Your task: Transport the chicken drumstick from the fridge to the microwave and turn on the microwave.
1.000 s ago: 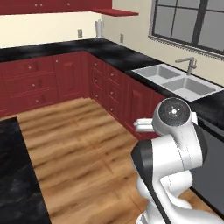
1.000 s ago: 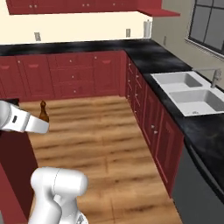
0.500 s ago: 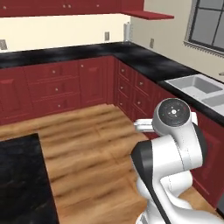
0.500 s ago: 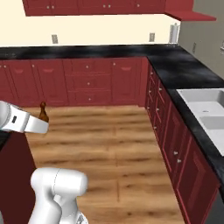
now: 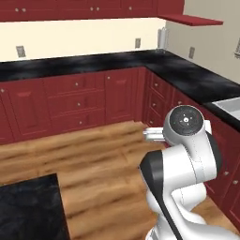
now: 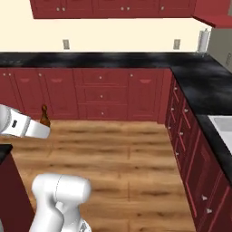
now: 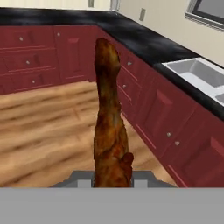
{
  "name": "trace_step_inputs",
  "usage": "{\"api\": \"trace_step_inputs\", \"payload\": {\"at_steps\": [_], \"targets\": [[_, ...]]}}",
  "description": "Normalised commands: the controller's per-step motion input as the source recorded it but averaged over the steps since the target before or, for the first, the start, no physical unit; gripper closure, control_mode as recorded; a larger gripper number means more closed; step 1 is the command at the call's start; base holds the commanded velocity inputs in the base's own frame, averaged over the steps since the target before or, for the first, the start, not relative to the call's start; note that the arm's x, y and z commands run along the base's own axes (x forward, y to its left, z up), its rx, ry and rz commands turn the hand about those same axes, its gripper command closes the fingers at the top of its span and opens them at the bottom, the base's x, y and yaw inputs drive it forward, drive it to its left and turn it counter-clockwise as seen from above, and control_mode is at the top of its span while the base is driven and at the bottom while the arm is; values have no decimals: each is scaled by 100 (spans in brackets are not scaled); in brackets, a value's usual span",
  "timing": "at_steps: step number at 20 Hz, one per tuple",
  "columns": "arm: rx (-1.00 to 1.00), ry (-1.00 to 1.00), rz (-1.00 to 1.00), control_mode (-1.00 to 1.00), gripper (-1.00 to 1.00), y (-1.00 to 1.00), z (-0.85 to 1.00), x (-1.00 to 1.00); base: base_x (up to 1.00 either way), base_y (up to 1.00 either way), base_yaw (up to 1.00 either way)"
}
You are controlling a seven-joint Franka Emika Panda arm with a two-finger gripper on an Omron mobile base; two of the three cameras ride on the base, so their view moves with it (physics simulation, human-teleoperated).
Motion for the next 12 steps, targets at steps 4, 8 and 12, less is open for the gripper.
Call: {"api": "trace_step_inputs", "payload": {"at_steps": [4,8,12], "targets": [[0,0,0,100,100,0,0,0,94,0,21],[0,0,0,100,100,0,0,0,94,0,20],[0,0,0,100,100,0,0,0,94,0,20]]}}
